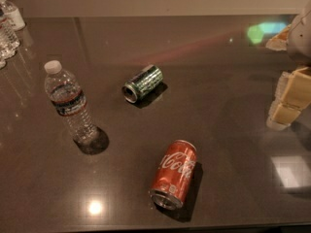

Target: Place green can upright

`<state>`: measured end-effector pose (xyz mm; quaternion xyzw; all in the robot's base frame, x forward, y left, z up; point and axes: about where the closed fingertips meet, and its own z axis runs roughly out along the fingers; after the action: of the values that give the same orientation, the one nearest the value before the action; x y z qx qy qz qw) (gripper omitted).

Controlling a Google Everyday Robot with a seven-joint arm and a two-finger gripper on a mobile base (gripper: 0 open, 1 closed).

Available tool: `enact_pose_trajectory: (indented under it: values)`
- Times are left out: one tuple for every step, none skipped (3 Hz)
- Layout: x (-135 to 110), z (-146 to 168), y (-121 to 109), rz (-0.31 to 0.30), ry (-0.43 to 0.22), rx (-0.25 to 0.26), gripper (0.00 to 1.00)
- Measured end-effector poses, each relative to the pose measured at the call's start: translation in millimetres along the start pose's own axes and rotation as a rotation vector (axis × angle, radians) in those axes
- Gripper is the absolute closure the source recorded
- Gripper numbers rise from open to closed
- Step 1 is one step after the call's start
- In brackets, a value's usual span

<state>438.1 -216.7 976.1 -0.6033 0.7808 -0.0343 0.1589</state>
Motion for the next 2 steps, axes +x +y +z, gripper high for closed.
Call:
enact_pose_trajectory:
  values:
    - [0,0,0,-0.001,0.000,0.000,0.00]
    - [-15,9,-9,-0.040,0.002,0.003,0.00]
